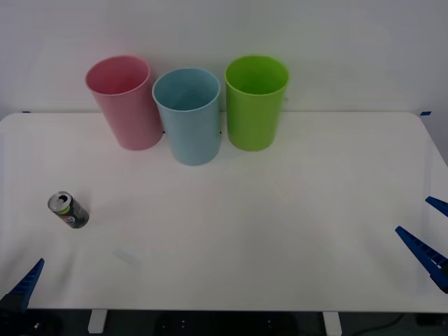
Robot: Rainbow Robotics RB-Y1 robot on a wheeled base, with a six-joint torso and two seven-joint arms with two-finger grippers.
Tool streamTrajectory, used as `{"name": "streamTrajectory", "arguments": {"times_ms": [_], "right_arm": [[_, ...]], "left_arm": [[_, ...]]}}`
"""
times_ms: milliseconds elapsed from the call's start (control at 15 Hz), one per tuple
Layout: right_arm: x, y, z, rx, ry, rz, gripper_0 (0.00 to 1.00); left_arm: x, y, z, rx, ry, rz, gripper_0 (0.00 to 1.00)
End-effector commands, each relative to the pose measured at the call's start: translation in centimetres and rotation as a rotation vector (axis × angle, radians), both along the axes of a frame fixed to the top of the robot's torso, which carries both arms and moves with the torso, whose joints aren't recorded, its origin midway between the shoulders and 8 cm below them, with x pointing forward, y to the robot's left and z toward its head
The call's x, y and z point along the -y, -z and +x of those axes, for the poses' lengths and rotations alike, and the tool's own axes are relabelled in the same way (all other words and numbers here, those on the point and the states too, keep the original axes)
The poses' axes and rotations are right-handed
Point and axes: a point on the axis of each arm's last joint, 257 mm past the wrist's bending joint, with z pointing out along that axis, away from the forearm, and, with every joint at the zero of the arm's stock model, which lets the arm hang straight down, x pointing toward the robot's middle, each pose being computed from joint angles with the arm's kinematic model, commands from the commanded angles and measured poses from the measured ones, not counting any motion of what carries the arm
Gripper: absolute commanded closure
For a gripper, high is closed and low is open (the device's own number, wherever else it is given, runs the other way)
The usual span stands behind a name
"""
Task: Grasp the object on the table and drop it into the matching bin: aluminum can to the light blue bin, PET bottle to the pink bin.
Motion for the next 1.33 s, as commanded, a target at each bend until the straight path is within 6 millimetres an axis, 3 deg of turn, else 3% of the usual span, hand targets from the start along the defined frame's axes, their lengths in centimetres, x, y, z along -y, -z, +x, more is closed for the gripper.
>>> {"name": "streamTrajectory", "arguments": {"times_ms": [67, 467, 667, 933, 1333], "right_arm": [[0.0, 0.0, 0.0, 0.000, 0.000, 0.000, 0.00], [0.0, 0.0, 0.0, 0.000, 0.000, 0.000, 0.00], [0.0, 0.0, 0.0, 0.000, 0.000, 0.000, 0.00], [0.0, 0.0, 0.0, 0.000, 0.000, 0.000, 0.00], [0.0, 0.0, 0.0, 0.000, 0.000, 0.000, 0.00]], "left_arm": [[-0.3, 0.9, 0.0, -0.016, -0.027, 0.002, 0.00], [-1.0, 3.1, 1.9, -0.054, -0.136, -0.052, 0.00], [-0.2, 4.6, 5.1, -0.055, -0.122, -0.091, 0.00], [0.9, 5.0, 8.3, -0.041, -0.097, -0.121, 0.00], [2.3, 5.2, 11.7, -0.033, -0.071, -0.144, 0.00]]}}
